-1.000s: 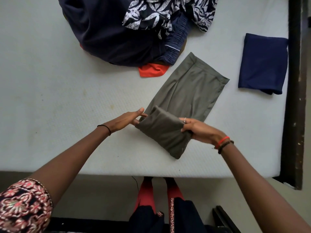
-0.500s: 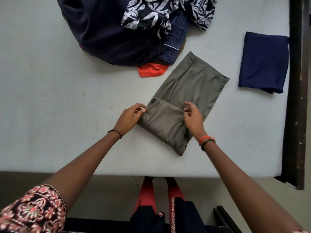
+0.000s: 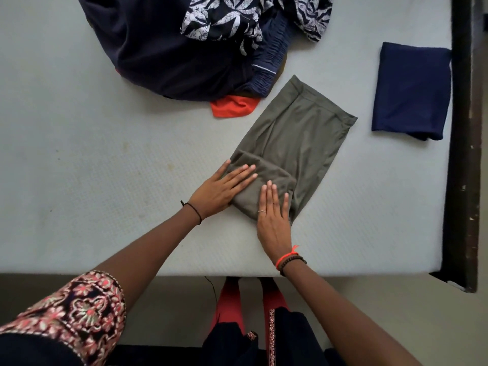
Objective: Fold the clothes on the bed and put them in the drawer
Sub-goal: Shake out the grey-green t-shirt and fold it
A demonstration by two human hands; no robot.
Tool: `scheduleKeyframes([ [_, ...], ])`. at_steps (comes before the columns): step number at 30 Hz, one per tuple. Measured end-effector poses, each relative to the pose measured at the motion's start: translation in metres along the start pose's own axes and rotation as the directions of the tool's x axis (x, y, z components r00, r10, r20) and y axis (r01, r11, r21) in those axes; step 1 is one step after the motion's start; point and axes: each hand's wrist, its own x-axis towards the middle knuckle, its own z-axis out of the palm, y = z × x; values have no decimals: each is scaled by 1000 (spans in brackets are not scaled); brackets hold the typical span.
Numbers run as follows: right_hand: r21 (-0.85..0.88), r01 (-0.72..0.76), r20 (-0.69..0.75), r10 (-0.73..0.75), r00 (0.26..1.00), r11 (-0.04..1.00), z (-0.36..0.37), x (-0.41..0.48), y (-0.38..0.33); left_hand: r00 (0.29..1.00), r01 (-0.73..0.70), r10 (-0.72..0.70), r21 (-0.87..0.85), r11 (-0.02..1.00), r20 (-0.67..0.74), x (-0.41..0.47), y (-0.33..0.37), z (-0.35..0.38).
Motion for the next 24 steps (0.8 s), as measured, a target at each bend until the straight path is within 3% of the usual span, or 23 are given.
scheduleKeyframes([
  [5, 1, 21, 84, -21, 996, 1000, -4, 0, 8, 999, -41, 41, -7, 999, 30, 1, -5, -2],
  [8, 130, 13, 212, -41, 977, 991, -8, -7, 3, 990, -116, 122, -86, 990, 69, -6, -12, -12],
  [9, 197, 16, 255, -67, 965, 980, -14, -11, 3, 976, -134, 154, -136, 982, 153, -9, -15, -19],
  [11, 362, 22, 326, -149, 934, 932, -29, -22, 3, 883, -94, 200, -256, 962, 426, -14, -17, -34],
  [12, 485, -49, 446, -199, 873, 873, -41, -28, 4, 830, -48, 219, -325, 944, 512, -17, -19, -43],
  [13, 569, -161, 555, -233, 798, 806, -53, -32, 6, 801, 20, 229, -406, 914, 554, -18, -19, -51],
  [15, 636, -298, 613, -232, 755, 712, -73, -33, 14, 795, 177, 203, -538, 824, 572, -22, -23, -66],
  [18, 702, -416, 604, -174, 778, 578, -91, -22, 34, 746, 377, 177, -626, 683, 643, -17, -32, -76],
  [21, 744, -479, 590, -124, 798, 465, -105, -4, 66, 769, 479, 145, -712, 514, 622, -5, -42, -81],
  [24, 783, -497, 573, -122, 811, 373, -116, 19, 98, 817, 512, 41, -756, 407, 575, 19, -51, -82],
])
